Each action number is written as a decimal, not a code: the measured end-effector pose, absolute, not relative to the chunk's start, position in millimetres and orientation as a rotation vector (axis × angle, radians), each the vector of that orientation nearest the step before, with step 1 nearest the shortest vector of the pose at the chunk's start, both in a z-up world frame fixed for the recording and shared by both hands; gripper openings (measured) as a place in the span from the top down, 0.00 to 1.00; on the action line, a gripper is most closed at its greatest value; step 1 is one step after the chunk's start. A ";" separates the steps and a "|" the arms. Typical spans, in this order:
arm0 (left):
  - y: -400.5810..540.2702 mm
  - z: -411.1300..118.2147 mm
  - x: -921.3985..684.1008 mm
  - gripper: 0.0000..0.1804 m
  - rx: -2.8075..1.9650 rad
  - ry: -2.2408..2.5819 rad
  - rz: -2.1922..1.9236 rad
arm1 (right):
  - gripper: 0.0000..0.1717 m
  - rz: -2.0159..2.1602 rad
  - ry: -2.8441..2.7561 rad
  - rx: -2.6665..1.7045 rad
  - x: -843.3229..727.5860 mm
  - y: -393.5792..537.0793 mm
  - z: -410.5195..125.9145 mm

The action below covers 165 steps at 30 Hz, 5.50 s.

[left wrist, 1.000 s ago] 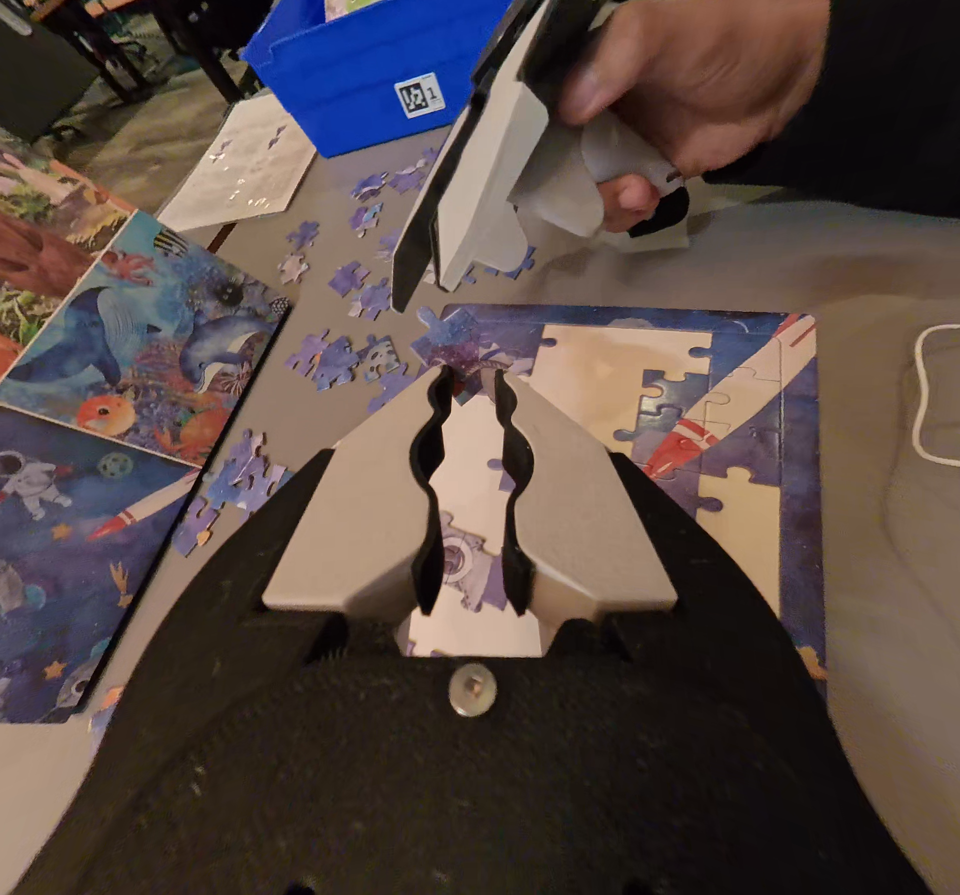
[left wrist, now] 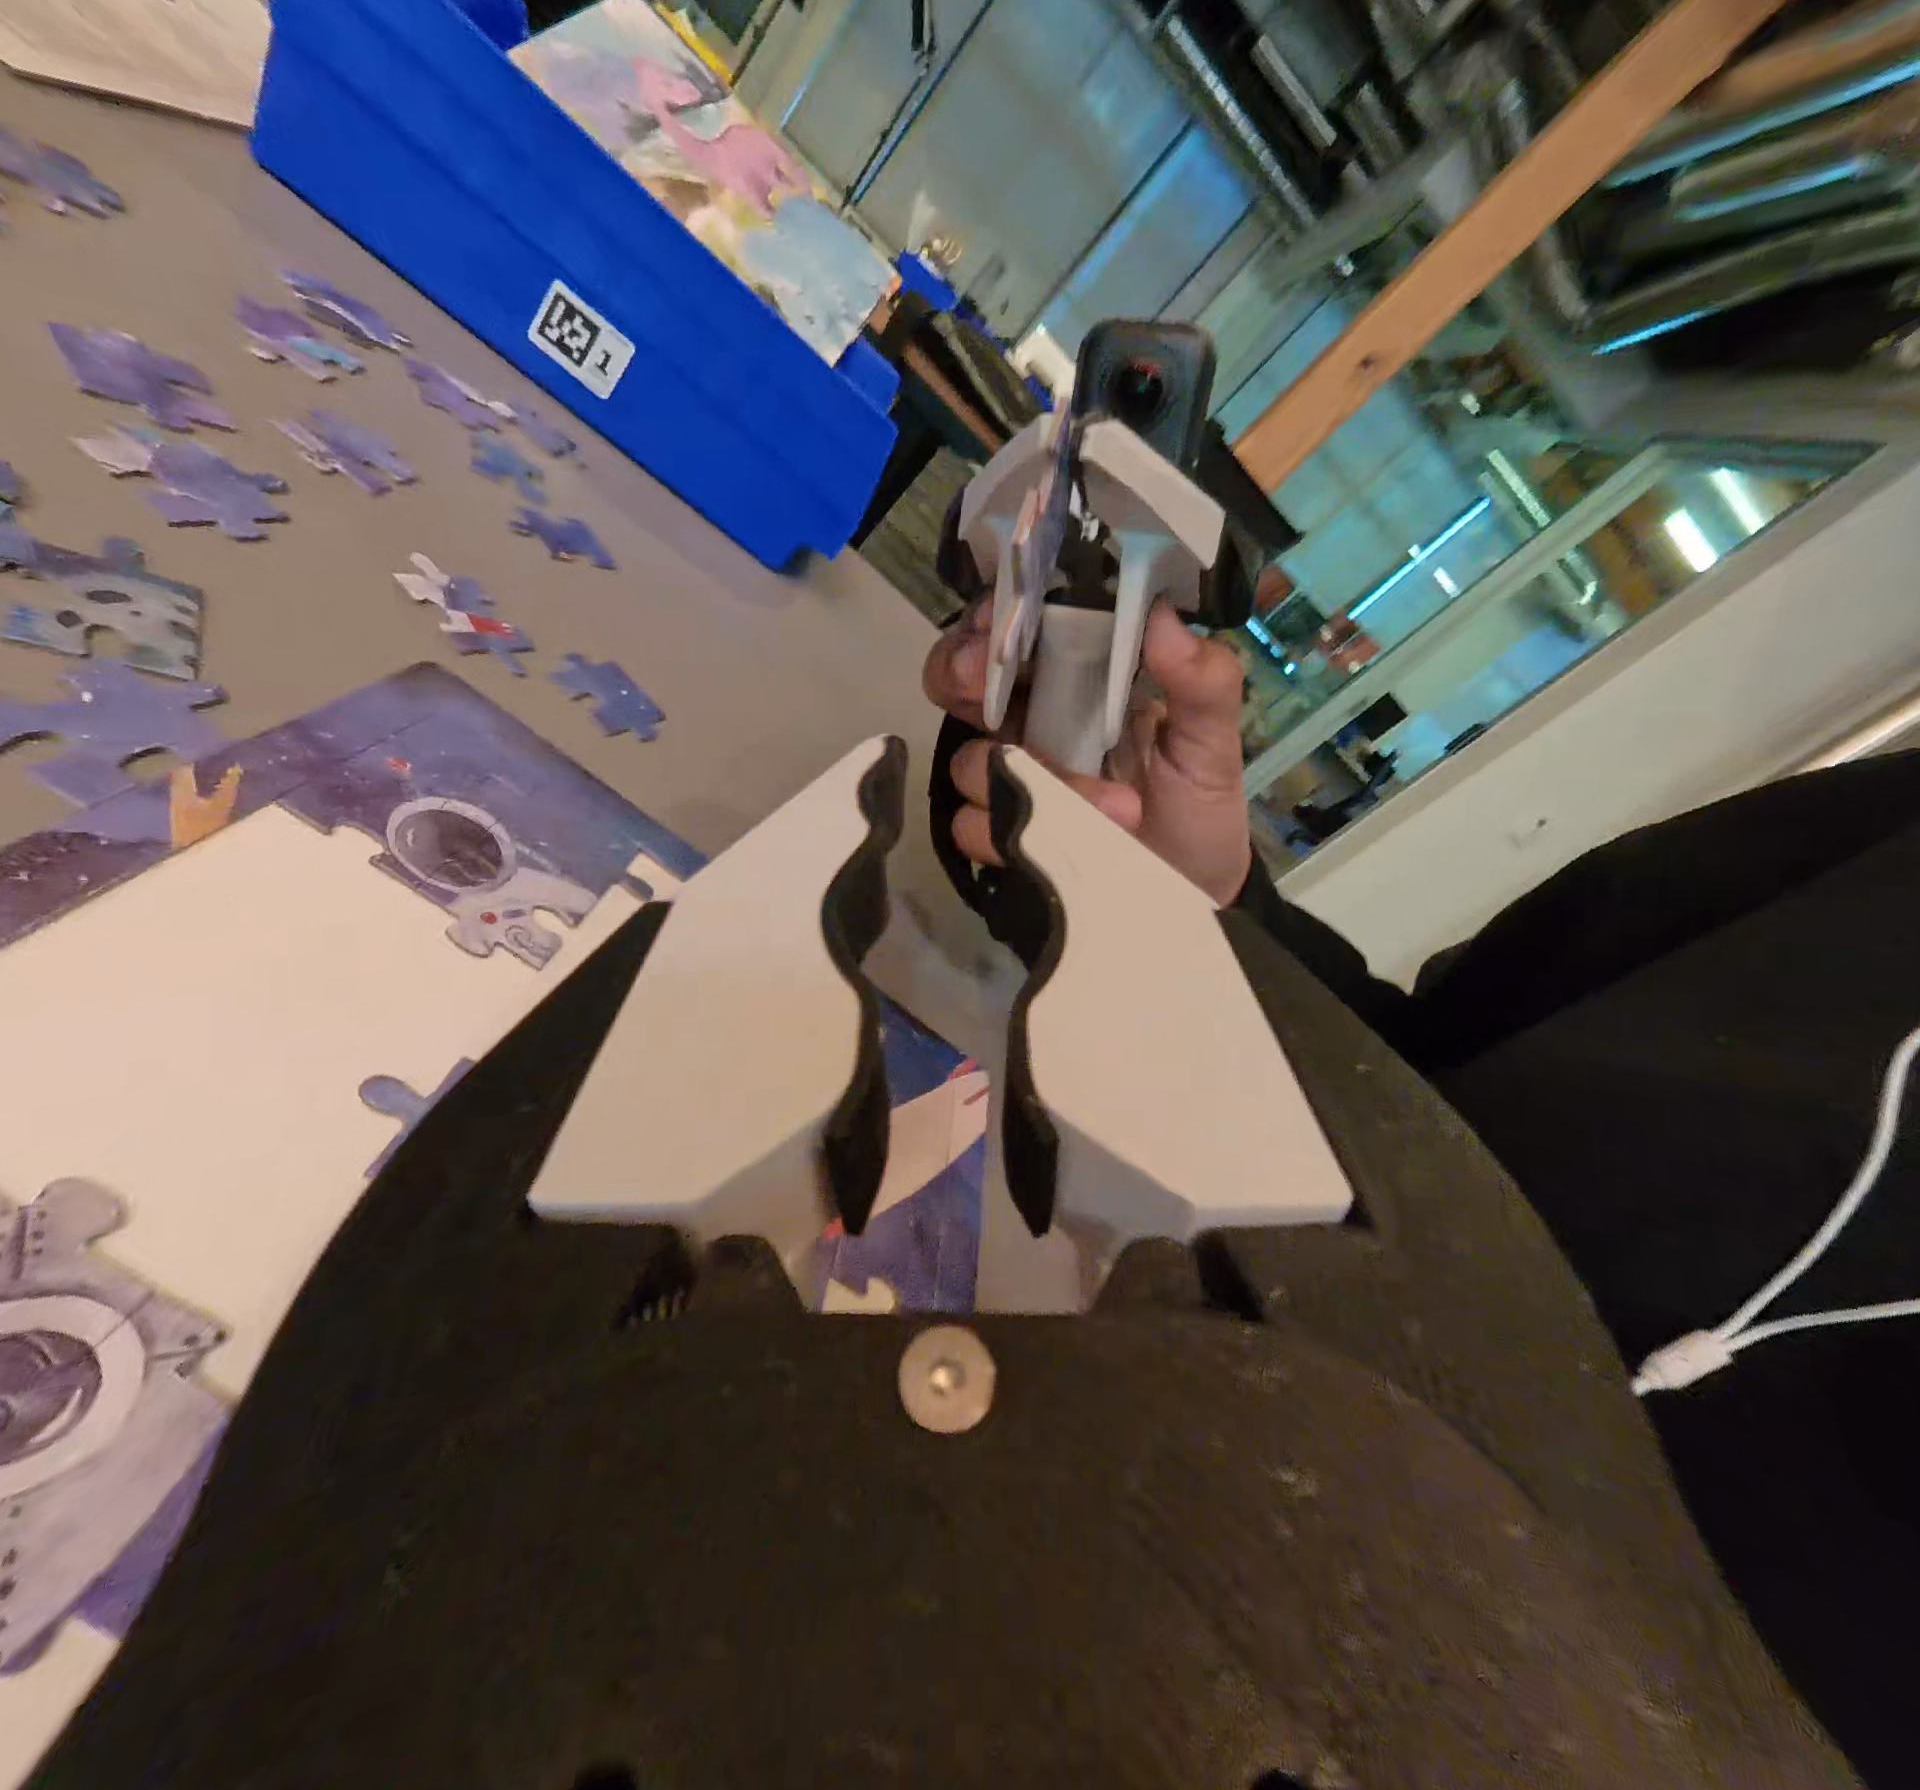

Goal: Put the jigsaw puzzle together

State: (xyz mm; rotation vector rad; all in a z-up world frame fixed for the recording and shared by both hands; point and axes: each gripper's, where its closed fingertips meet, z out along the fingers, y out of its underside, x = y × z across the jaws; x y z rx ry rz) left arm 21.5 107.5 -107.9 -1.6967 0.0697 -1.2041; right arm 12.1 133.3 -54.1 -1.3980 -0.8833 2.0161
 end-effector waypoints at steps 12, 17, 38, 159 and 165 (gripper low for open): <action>103.9 -98.5 5.2 0.98 -1.610 -0.022 -1.311 | 1.00 2.076 -0.806 -1.448 15.1 128.8 -70.1; 100.9 -96.0 12.3 0.91 -1.595 0.006 -1.361 | 1.00 2.050 -0.792 -1.456 16.4 131.3 -71.3; 111.4 -115.5 -2.3 1.00 -1.695 -0.100 -1.331 | 0.87 1.605 -1.313 -1.719 19.3 91.0 -143.6; 119.8 -216.7 21.4 0.78 -2.280 0.586 -0.420 | 0.88 0.740 -2.293 -1.204 33.0 113.5 -214.2; 119.3 -217.4 20.1 0.78 -2.290 0.577 -0.415 | 0.83 0.765 -2.273 -1.216 27.6 116.5 -213.3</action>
